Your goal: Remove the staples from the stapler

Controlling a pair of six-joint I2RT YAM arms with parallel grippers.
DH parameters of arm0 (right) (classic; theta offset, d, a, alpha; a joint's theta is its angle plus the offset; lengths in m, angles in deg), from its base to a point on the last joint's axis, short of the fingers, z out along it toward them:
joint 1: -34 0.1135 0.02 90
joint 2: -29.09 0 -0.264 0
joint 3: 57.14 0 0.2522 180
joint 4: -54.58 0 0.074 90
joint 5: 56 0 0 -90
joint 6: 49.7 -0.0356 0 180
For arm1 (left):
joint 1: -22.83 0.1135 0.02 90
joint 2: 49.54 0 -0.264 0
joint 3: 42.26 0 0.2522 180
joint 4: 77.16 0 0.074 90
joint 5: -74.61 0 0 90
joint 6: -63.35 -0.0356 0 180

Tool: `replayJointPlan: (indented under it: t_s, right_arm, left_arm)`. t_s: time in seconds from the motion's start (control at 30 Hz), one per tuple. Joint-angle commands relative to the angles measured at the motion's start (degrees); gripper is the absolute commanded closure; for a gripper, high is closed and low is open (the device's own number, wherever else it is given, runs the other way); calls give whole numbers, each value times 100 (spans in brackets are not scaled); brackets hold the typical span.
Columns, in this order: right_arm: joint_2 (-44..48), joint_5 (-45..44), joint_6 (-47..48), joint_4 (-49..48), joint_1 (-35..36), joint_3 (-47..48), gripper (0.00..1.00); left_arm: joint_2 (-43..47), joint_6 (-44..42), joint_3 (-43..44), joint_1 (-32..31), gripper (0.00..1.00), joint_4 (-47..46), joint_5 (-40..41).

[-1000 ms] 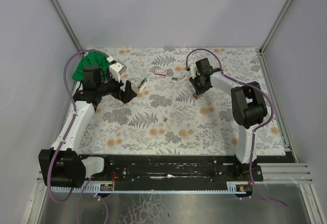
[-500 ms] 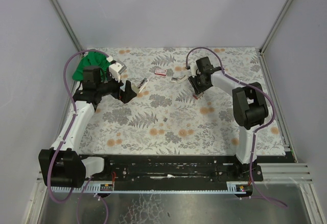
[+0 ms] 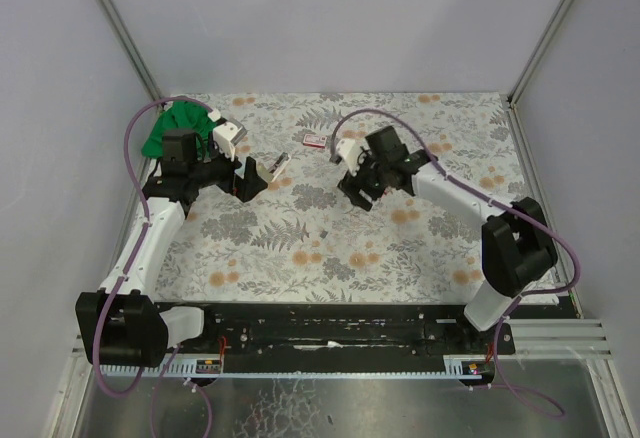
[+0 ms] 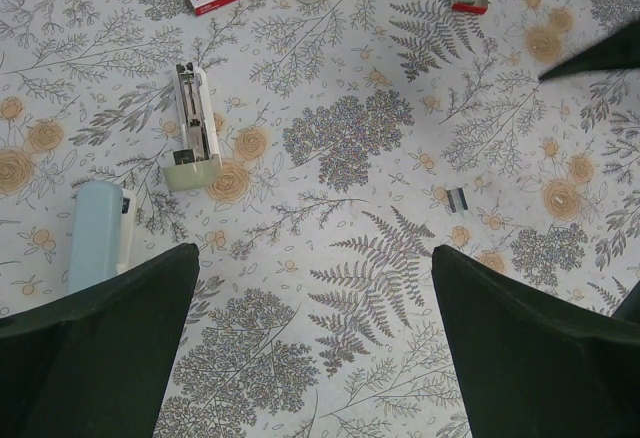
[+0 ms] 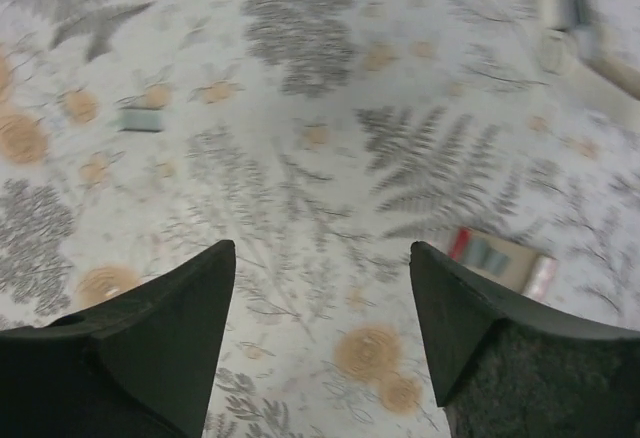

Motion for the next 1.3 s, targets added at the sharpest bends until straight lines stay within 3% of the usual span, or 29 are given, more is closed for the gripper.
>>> replayJointPlan:
  t_s: [0.0, 0.17, 0.37, 0.5, 1.27]
  right_arm:
    - [79, 535, 587, -125, 491, -398, 19]
    - [-168, 280, -97, -231, 1041, -385, 0]
    - [-449, -661, -703, -714, 1561, -434, 1]
    - [-638, -836, -1059, -841, 1619, -339, 1]
    - [-1437, -2371, -1379, -947, 1969, -27, 1]
  left_arm:
    - [23, 35, -11, 46, 0, -312, -1]
    - [54, 29, -2, 90, 0, -307, 37]
    - [125, 9, -4, 148, 0, -314, 89]
    - [154, 24, -2, 186, 0, -315, 92]
    - [165, 30, -19, 244, 0, -332, 14]
